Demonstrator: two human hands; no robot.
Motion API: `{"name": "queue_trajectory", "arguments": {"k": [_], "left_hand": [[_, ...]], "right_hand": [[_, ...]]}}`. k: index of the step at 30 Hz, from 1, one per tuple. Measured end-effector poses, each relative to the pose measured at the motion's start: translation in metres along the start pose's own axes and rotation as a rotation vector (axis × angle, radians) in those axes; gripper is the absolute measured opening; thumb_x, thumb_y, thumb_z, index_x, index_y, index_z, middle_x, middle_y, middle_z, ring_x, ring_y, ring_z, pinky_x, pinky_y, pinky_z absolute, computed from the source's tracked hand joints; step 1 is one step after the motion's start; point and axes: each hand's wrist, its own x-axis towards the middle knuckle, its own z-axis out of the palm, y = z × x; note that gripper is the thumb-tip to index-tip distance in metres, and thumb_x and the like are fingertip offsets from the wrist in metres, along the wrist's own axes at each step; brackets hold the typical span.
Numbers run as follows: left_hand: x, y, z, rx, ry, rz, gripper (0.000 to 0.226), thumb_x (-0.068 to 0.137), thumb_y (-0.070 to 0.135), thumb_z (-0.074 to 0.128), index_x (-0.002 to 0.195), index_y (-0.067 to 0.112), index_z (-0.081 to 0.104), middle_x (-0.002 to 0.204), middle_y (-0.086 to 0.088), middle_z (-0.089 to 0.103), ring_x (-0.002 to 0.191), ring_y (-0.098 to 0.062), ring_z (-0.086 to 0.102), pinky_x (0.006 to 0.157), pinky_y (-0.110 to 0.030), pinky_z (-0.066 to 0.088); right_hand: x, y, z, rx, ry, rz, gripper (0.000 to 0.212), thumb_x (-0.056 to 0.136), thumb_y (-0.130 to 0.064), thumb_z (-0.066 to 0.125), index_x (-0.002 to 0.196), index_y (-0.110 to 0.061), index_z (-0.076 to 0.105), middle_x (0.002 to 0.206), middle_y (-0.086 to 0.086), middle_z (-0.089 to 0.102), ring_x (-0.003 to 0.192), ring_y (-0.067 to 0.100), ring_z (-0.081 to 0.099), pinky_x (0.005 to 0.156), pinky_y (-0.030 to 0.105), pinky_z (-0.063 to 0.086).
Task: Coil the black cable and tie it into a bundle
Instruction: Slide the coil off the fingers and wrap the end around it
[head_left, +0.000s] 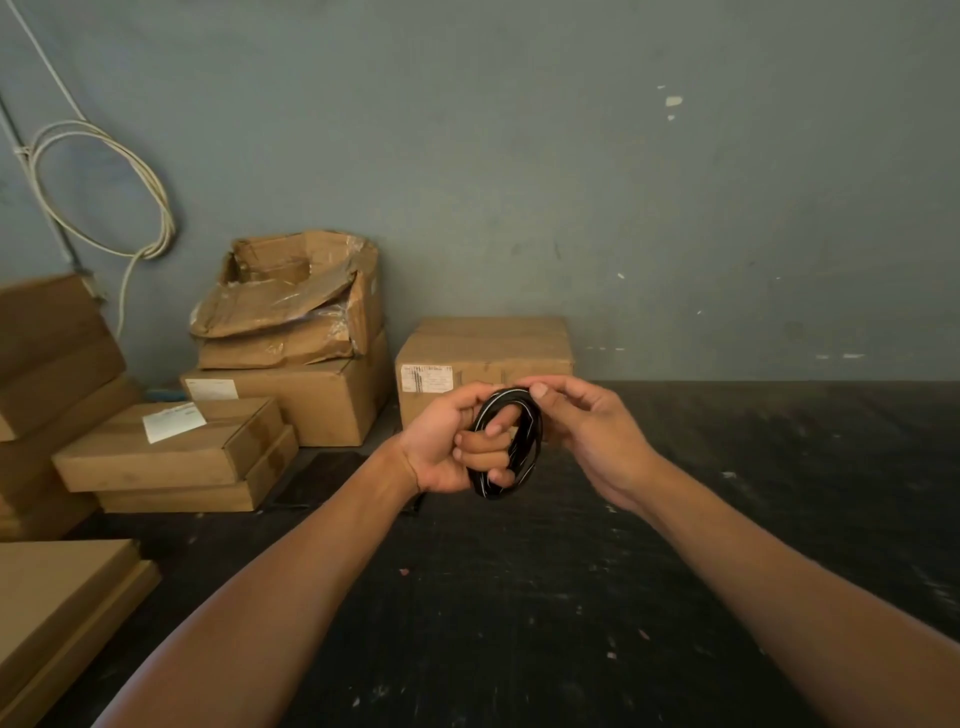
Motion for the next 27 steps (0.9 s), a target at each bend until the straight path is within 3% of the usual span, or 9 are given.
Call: {"name": "queue_trajectory", "arguments": {"k": [4,8,11,13,15,18,23,27], "left_hand": [[-0.002,0.002,0.003,-0.08,0.035,0.044,0.046,0.097,0.036,0.038,0.061,0.011,0.053,0.043,0.006,0.022,0.037,-0.01,0.019,0.053,-0.026,0.042],[-0.006,0.001,-0.001,-0.038,0.147,0.05,0.049,0.099,0.039,0.037,0.061,0.012,0.053,0.042,0.006,0.024,0.039,-0.011,0.022,0.062,-0.03,0.045],[-0.003,0.0,-0.003,0.145,0.275,0.037,0.052,0.1,0.046,0.034,0.071,0.011,0.061,0.048,0.003,0.04,0.046,-0.013,0.04,0.077,-0.037,0.048],[0.001,-0.001,0.0,0.245,0.377,0.04,0.056,0.101,0.051,0.032,0.083,0.011,0.066,0.06,-0.002,0.05,0.058,-0.018,0.055,0.079,-0.039,0.051],[0.003,-0.002,0.002,0.351,0.46,0.074,0.054,0.1,0.056,0.034,0.102,0.013,0.066,0.071,-0.004,0.056,0.072,-0.022,0.064,0.077,-0.038,0.055],[0.006,-0.005,0.005,0.542,0.544,0.158,0.042,0.101,0.044,0.04,0.117,0.011,0.059,0.076,-0.004,0.058,0.079,-0.022,0.067,0.084,-0.041,0.057],[0.017,-0.019,0.014,0.733,0.708,0.316,0.033,0.107,0.032,0.034,0.1,0.011,0.059,0.063,0.005,0.05,0.06,-0.011,0.06,0.071,-0.029,0.053],[0.026,-0.032,0.009,0.65,0.79,0.365,0.039,0.107,0.033,0.034,0.105,0.006,0.061,0.057,0.01,0.046,0.054,-0.009,0.051,0.08,-0.043,0.053]], "right_hand": [[-0.01,0.012,0.006,0.088,-0.029,-0.001,0.038,0.09,-0.033,0.059,0.126,-0.021,0.065,0.121,0.002,0.07,0.111,0.024,0.065,0.099,0.048,0.048],[-0.012,0.017,0.008,0.016,-0.038,-0.059,0.04,0.087,-0.025,0.063,0.127,-0.028,0.063,0.116,-0.01,0.072,0.102,0.008,0.065,0.092,0.027,0.053],[-0.007,0.014,0.009,-0.174,0.013,-0.11,0.035,0.095,-0.016,0.057,0.127,-0.029,0.061,0.101,-0.021,0.072,0.095,-0.007,0.06,0.089,0.016,0.049],[-0.004,0.012,0.007,-0.323,0.032,-0.138,0.034,0.098,-0.015,0.053,0.131,-0.021,0.058,0.109,-0.014,0.068,0.1,-0.012,0.058,0.09,0.006,0.042],[-0.001,0.01,0.005,-0.462,0.04,-0.174,0.034,0.099,-0.015,0.051,0.132,-0.015,0.058,0.108,-0.01,0.065,0.093,-0.021,0.055,0.082,-0.002,0.039],[0.001,0.01,0.003,-0.558,0.057,-0.2,0.03,0.099,-0.017,0.05,0.128,-0.015,0.058,0.103,-0.011,0.063,0.088,-0.016,0.055,0.077,0.005,0.041],[0.002,0.016,0.002,-0.574,0.123,-0.193,0.011,0.097,-0.025,0.055,0.104,-0.025,0.047,0.092,-0.013,0.061,0.086,-0.008,0.058,0.068,0.01,0.043],[-0.003,0.023,0.001,-0.6,0.103,-0.19,0.02,0.094,-0.024,0.059,0.113,-0.022,0.053,0.098,-0.015,0.063,0.09,-0.01,0.059,0.072,0.006,0.046]]}}
